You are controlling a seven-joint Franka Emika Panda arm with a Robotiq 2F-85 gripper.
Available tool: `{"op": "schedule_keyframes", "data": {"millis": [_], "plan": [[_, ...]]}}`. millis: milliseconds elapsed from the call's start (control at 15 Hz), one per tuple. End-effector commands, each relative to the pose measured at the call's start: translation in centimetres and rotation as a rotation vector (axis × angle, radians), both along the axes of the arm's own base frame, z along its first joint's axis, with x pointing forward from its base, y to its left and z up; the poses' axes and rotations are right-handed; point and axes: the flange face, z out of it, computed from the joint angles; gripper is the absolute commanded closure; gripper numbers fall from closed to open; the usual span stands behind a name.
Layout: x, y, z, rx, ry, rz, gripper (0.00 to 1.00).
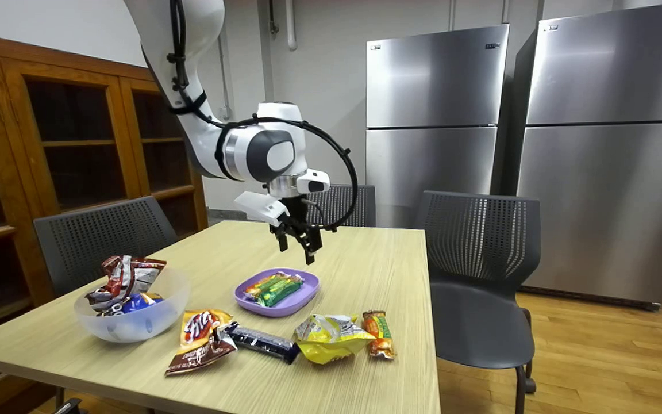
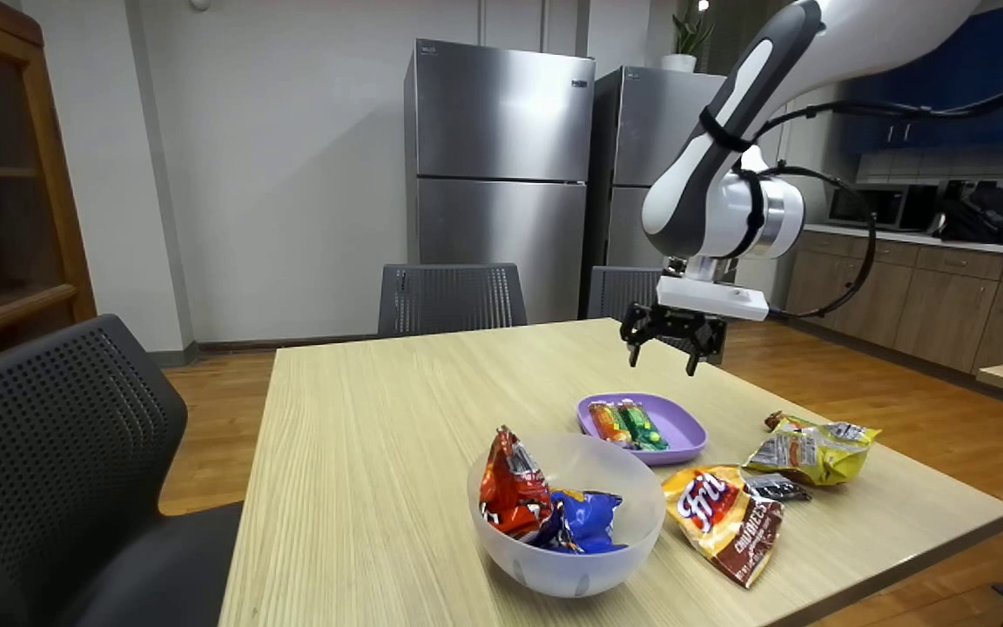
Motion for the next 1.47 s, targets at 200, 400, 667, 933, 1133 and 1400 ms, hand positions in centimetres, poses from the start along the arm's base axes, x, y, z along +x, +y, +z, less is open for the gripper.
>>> {"op": "schedule_keyframes", "data": {"millis": [200, 400, 667, 933, 1133, 1400], "plan": [[-3.0, -3.6, 2.8, -0.031, -0.01, 0.141, 0.0], [-2.3, -4.4, 1.9, -0.036, -0.009, 0.118, 0.0], [-3.0, -5.4, 2.4, -0.041, -0.01, 0.131, 0.0], [-3.0, -4.9, 2.4, -0.038, -0.01, 0.138, 0.0], [-4.3, -5.0, 3.1, -0.02, -0.006, 0.109, 0.0], [-5.2, -5.1, 2.6, 0.009, -0.004, 0.06, 0.0]]}}
